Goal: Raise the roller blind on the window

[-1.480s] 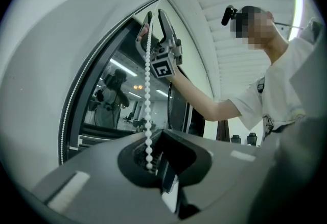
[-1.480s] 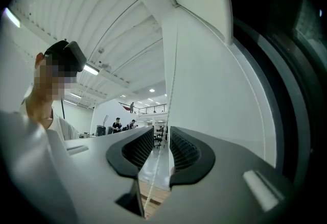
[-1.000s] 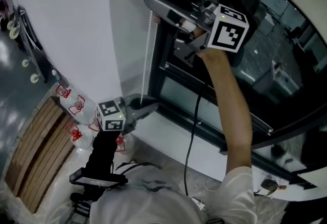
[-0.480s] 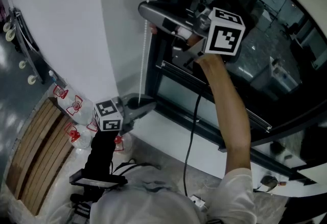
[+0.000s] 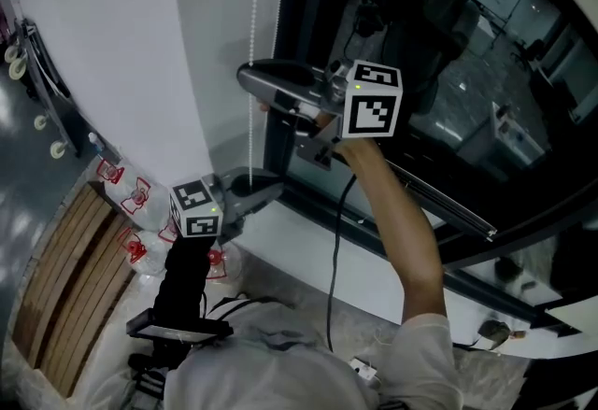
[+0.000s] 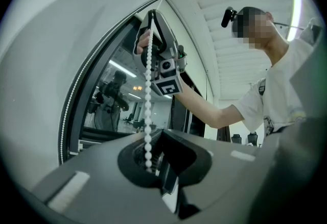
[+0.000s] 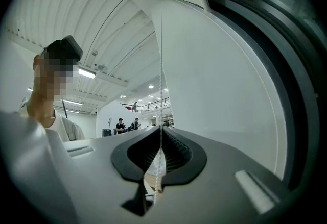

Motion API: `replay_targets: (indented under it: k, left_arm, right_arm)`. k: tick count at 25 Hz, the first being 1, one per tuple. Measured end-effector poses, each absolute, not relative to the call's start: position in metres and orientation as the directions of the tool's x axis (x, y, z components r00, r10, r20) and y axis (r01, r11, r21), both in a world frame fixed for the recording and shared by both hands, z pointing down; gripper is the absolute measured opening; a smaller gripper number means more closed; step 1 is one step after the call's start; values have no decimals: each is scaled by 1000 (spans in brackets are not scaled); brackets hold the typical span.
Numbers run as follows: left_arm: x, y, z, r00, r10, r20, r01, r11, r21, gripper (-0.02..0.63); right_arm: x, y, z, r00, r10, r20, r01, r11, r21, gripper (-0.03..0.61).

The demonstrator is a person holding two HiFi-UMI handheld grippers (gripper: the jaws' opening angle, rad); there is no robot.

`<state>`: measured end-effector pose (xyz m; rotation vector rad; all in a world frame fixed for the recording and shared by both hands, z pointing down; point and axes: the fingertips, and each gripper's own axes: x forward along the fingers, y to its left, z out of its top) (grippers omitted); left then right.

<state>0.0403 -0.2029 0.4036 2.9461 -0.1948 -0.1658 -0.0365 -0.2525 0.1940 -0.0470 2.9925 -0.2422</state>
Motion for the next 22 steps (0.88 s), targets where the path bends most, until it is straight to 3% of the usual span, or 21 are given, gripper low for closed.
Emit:
replay_targets:
  k: [22]
  left_arm:
    - [41, -208, 395, 984, -140, -114, -117, -974, 193, -2]
  right_arm:
    - [-31, -238, 316, -999, -35, -9, -30, 943, -332, 15]
